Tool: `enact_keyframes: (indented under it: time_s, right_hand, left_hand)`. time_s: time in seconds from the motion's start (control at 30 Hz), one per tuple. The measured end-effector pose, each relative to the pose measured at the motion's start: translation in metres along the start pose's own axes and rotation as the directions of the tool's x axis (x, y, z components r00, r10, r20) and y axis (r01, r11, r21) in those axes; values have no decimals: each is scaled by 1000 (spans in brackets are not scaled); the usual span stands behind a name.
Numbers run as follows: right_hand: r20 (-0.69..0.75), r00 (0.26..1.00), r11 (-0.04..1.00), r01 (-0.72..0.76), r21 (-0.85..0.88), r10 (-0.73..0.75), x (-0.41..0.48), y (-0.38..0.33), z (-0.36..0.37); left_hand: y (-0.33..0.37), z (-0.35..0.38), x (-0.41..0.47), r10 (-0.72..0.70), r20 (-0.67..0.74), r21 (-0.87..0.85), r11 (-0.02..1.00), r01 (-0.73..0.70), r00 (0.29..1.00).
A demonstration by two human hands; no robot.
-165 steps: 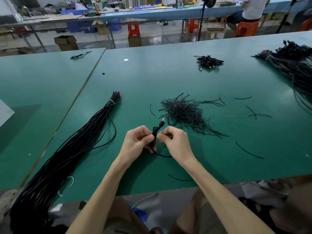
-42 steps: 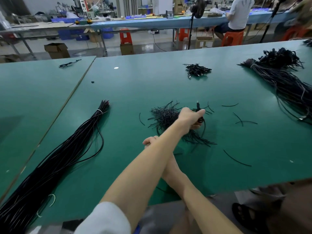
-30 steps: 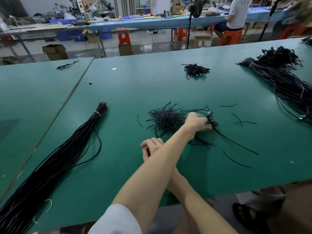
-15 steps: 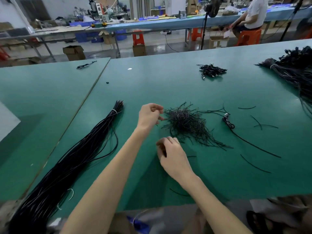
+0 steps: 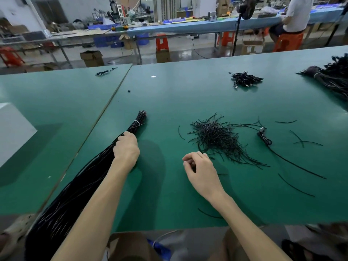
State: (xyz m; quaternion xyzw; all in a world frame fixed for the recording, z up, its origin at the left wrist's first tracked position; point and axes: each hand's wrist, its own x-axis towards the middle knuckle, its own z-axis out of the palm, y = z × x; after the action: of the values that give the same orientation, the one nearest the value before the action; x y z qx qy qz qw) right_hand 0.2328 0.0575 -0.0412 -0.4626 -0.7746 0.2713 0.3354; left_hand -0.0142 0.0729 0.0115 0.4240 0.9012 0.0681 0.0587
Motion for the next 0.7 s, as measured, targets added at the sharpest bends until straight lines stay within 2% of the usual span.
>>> enact_keyframes:
  time_s: [0.17, 0.27, 0.37, 0.5, 0.6, 0.7]
  right_hand:
    - [-1, 1000, 1000, -7, 6, 7, -1, 1, -1]
    - [1, 1000, 1000, -10, 11, 10, 0, 1, 0]
    - [0, 1000, 1000, -13, 14, 13, 0, 1, 1]
    - [7, 1000, 999, -14, 39, 14, 0, 1, 2]
    - [32, 999, 997, -16, 76, 13, 0, 0, 0]
    - [56, 998, 994, -21, 109, 15, -1, 1, -2]
  left_hand:
    - [2, -2, -4, -61, 53, -77, 995, 65, 997]
    - [-3, -3, -4, -5, 59, -76, 997, 10, 998]
    - [0, -6, -5, 97, 44, -252, 964, -82, 994]
    - [11, -12, -8, 289, -8, -510, 822, -252, 957]
    - [22, -9, -18, 430, -9, -503, 778, -376, 903]
    - [31, 5, -28, 532, 61, -490, 753, -439, 845]
